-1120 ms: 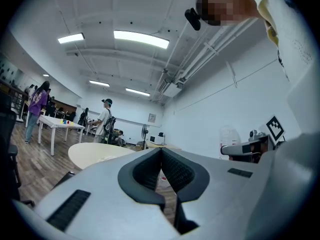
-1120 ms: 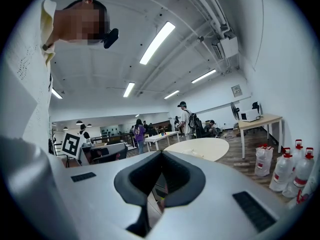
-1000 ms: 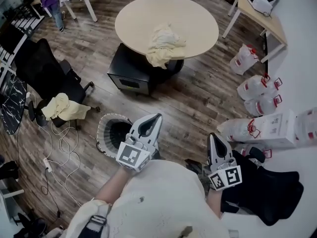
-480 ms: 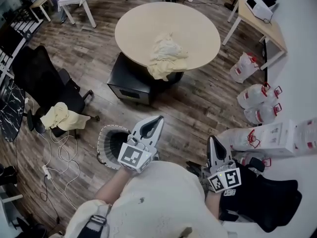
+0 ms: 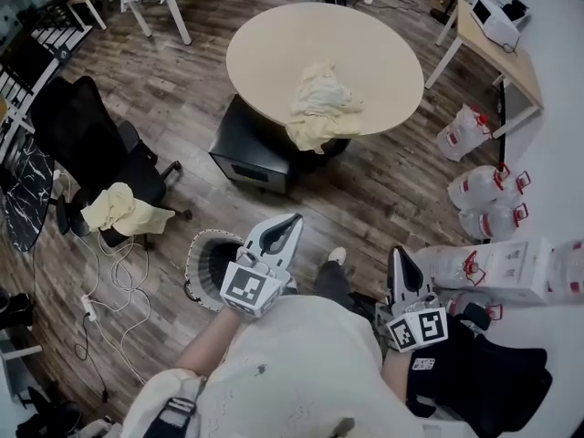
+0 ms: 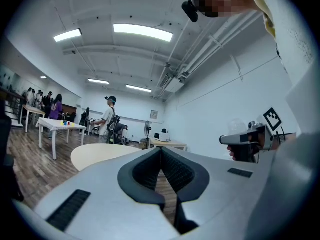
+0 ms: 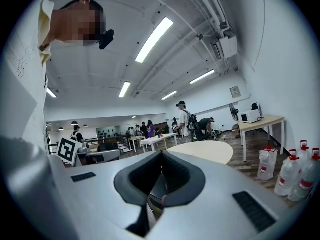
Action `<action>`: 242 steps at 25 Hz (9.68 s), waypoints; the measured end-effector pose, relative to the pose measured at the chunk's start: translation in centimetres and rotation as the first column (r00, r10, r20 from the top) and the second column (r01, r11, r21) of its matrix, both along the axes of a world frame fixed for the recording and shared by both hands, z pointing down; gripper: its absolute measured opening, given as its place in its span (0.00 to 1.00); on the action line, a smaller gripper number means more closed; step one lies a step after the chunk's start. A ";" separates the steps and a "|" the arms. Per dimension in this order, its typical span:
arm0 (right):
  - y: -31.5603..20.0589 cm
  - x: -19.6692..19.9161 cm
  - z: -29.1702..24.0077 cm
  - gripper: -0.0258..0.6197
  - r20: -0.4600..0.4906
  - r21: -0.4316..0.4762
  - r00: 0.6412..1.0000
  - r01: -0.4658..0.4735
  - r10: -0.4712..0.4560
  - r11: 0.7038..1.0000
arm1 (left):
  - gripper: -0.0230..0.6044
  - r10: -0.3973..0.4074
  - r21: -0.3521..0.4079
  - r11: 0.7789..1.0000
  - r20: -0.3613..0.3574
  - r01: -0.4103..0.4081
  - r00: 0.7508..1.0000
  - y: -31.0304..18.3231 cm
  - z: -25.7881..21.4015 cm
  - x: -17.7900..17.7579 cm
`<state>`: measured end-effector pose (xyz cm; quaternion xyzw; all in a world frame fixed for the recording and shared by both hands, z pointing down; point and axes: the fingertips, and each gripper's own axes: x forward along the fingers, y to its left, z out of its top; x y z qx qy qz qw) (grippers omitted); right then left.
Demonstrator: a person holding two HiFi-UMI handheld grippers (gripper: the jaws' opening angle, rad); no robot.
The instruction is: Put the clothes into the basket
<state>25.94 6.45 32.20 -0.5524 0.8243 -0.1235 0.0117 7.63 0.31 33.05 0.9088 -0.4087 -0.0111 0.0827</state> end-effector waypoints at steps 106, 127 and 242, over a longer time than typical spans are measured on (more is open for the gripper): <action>-69.5 12.1 4.8 0.05 -0.042 -0.125 0.995 0.090 -0.096 0.988 | 0.48 -0.056 -0.506 0.808 0.443 0.301 0.895 -68.3 31.7 7.1; -71.8 12.0 5.7 0.05 -0.073 -0.157 0.997 -0.031 0.020 0.987 | 0.57 0.010 -0.631 0.701 0.474 0.332 0.881 -71.2 38.5 5.4; -52.6 20.1 6.7 0.05 -0.015 -0.120 0.907 0.415 -0.420 0.902 | 0.13 -0.416 -0.175 0.895 0.007 0.410 0.909 -46.4 6.3 17.1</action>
